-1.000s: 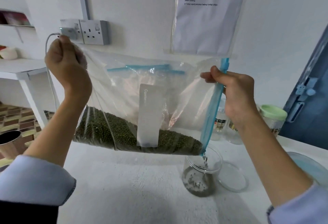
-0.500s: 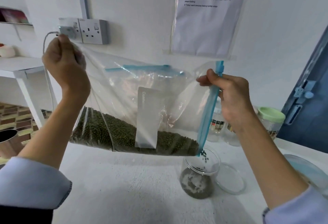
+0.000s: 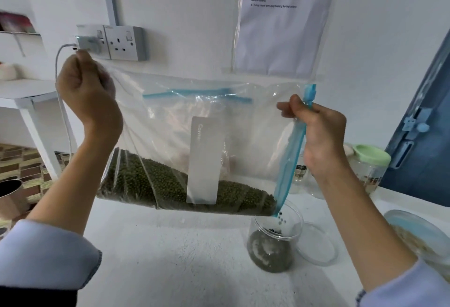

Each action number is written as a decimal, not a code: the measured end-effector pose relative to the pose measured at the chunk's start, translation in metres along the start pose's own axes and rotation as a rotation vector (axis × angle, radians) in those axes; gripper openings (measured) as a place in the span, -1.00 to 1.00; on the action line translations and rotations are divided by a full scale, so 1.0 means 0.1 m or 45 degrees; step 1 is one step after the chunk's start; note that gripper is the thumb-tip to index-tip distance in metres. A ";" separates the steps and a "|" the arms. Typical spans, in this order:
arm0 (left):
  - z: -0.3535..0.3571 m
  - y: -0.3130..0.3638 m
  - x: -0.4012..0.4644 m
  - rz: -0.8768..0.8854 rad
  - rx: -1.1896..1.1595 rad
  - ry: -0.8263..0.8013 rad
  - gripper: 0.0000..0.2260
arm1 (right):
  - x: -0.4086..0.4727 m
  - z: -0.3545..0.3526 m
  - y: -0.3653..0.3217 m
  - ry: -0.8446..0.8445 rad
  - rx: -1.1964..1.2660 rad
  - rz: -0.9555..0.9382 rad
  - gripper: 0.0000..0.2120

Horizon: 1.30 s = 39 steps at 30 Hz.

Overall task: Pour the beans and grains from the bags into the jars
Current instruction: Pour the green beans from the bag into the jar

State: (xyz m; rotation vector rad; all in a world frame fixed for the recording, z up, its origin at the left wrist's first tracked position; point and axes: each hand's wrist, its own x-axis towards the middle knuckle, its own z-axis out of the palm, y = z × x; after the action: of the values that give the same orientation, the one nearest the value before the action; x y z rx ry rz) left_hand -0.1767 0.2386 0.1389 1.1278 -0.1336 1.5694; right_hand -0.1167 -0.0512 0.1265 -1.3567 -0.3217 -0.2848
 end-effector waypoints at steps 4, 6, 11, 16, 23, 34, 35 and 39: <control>0.00 -0.01 0.00 -0.005 -0.005 -0.005 -0.66 | -0.01 0.00 0.00 -0.068 -0.027 0.012 -0.84; 0.00 -0.01 0.00 -0.013 -0.030 -0.005 -0.64 | -0.01 -0.02 0.01 0.002 0.009 -0.009 -0.86; 0.01 0.01 -0.01 -0.011 -0.025 0.012 -0.64 | -0.02 0.00 0.00 -0.025 0.012 -0.006 -0.87; 0.01 0.02 -0.01 0.001 0.002 -0.003 -0.64 | 0.00 0.01 -0.01 -0.116 -0.021 0.032 -0.86; -0.01 0.02 0.00 0.019 0.021 -0.005 -0.65 | -0.02 0.04 0.01 -0.044 0.052 0.004 -0.84; -0.04 0.01 0.07 0.138 0.087 0.037 -0.66 | 0.01 0.03 -0.05 -0.173 0.013 -0.016 -0.85; -0.04 0.01 0.07 0.146 0.097 0.036 -0.65 | 0.01 0.04 -0.04 -0.152 0.023 -0.021 -0.85; -0.06 -0.02 0.06 0.124 0.091 0.043 -0.65 | 0.01 0.04 -0.04 -0.148 0.014 -0.039 -0.85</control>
State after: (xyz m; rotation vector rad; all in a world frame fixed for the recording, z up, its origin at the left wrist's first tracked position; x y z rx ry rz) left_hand -0.1780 0.2476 0.1392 1.1641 -0.1122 1.6904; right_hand -0.1178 -0.0480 0.1310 -1.3614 -0.4409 -0.2300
